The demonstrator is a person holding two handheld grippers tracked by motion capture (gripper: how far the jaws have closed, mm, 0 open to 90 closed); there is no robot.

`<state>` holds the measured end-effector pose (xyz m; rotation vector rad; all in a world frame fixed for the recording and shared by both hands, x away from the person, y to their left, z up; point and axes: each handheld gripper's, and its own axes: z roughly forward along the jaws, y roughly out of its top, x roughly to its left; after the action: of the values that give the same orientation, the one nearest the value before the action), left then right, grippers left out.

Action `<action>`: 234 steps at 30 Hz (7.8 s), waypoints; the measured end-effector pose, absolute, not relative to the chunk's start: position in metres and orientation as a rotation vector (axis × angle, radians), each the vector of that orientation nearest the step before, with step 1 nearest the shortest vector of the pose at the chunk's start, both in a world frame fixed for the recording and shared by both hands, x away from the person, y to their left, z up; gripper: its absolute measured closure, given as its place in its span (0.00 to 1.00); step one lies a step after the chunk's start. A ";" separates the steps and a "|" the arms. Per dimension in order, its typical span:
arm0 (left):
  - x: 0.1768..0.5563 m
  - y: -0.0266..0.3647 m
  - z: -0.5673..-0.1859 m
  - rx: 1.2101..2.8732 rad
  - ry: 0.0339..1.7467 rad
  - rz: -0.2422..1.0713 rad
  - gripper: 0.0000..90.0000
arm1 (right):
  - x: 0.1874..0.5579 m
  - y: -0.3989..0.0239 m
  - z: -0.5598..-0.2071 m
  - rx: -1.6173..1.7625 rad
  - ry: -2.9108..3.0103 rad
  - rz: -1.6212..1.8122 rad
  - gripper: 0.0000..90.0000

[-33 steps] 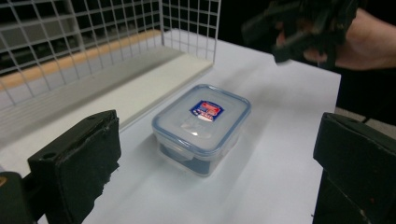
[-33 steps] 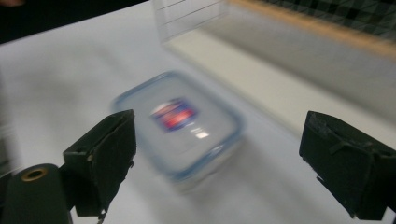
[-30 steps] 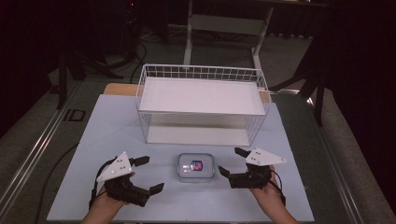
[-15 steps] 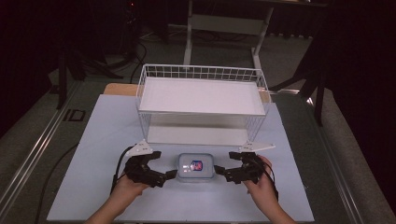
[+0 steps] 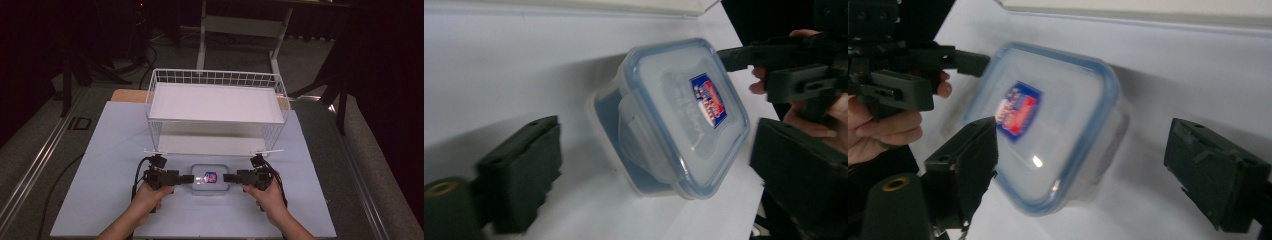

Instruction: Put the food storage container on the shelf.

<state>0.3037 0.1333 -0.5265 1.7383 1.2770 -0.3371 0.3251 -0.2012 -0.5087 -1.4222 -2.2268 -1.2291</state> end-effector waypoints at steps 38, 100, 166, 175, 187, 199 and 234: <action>0.291 0.118 -0.531 1.760 1.253 -0.428 0.56 | 0.309 -0.201 -0.522 -1.444 -2.054 -1.231 0.55; 0.386 0.105 -0.516 1.707 1.215 -0.155 0.55 | 0.396 -0.198 -0.509 -1.494 -2.184 -1.536 0.55; 0.306 0.113 -0.506 1.779 0.913 0.109 0.11 | 0.355 -0.160 -0.500 -1.425 -2.649 -1.560 1.00; 0.284 0.123 -0.513 1.781 0.915 0.098 0.03 | 0.360 -0.145 -0.511 -1.416 -2.654 -1.523 1.00; 0.278 0.131 -0.519 1.774 0.913 0.127 0.03 | 0.373 -0.136 -0.516 -1.446 -2.670 -1.503 1.00; 0.279 0.134 -0.519 1.764 0.917 0.137 0.03 | 0.392 -0.141 -0.520 -1.540 -2.604 -1.535 1.00; 0.276 0.139 -0.510 1.779 0.881 0.192 0.03 | 0.390 -0.125 -0.523 -1.522 -2.618 -1.554 1.00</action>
<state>0.2765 0.1394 -0.5096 1.7789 0.8805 0.1915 0.3905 -0.1249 -0.5232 -1.5221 -2.6178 -1.5538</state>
